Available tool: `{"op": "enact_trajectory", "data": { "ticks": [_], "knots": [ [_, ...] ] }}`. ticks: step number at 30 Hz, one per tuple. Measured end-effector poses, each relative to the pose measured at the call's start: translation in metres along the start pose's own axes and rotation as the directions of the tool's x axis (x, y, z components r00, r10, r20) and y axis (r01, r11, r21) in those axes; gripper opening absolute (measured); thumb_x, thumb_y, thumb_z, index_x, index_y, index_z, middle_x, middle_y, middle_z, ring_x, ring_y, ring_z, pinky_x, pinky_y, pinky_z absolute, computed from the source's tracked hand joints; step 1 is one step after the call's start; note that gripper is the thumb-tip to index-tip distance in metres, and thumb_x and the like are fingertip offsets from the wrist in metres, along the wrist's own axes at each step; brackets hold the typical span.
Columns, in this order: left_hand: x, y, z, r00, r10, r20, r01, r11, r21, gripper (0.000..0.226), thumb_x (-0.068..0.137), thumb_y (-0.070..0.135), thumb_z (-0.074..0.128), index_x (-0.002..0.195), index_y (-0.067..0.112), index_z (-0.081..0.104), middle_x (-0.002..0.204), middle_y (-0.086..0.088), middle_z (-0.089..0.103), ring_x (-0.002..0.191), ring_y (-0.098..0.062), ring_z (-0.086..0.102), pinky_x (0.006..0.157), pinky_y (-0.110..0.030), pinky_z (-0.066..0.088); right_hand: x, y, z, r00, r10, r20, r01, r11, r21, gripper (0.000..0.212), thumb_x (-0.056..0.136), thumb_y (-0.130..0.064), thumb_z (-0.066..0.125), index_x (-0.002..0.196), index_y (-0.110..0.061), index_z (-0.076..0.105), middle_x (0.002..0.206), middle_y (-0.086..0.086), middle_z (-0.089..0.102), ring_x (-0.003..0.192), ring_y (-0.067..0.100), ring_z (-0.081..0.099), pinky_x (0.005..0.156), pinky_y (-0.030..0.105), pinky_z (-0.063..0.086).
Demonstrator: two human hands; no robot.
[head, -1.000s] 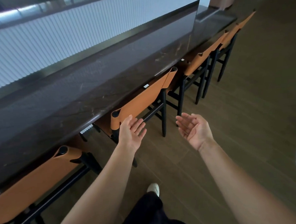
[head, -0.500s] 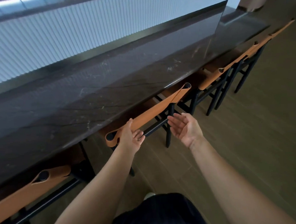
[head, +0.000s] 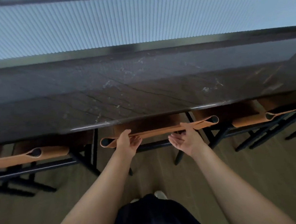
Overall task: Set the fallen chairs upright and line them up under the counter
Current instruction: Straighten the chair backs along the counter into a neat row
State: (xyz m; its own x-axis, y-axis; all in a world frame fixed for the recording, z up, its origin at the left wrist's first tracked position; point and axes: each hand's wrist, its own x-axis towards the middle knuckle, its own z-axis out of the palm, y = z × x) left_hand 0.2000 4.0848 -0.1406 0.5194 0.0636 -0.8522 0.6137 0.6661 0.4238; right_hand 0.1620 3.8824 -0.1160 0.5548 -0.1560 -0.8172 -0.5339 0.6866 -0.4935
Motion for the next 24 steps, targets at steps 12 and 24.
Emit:
{"op": "enact_trajectory", "data": {
  "ticks": [12, 24],
  "knots": [
    [0.011, 0.0, 0.011, 0.969, 0.091, -0.231, -0.121, 0.986, -0.119, 0.025, 0.092, -0.008, 0.047, 0.117, -0.003, 0.05, 0.092, -0.019, 0.058, 0.074, -0.032, 0.06, 0.062, -0.043, 0.056, 0.06, -0.045, 0.002, 0.996, 0.083, -0.031, -0.077, 0.985, 0.157, 0.009, 0.098, -0.004, 0.049, 0.107, -0.004, 0.051, 0.111, 0.025, 0.055, 0.093, 0.044, 0.059, 0.059, 0.058, 0.056],
    [0.013, 0.016, -0.025, 0.949, 0.103, -0.298, -0.132, 0.988, -0.08, 0.022, 0.085, -0.016, 0.045, 0.096, 0.003, 0.05, 0.092, -0.019, 0.059, 0.075, -0.036, 0.062, 0.054, -0.045, 0.054, 0.063, -0.013, 0.003, 0.994, 0.105, -0.016, -0.1, 0.977, 0.19, 0.024, 0.094, 0.013, 0.037, 0.105, -0.005, 0.048, 0.102, 0.024, 0.048, 0.092, 0.05, 0.05, 0.063, 0.066, 0.05]
  ]
}}
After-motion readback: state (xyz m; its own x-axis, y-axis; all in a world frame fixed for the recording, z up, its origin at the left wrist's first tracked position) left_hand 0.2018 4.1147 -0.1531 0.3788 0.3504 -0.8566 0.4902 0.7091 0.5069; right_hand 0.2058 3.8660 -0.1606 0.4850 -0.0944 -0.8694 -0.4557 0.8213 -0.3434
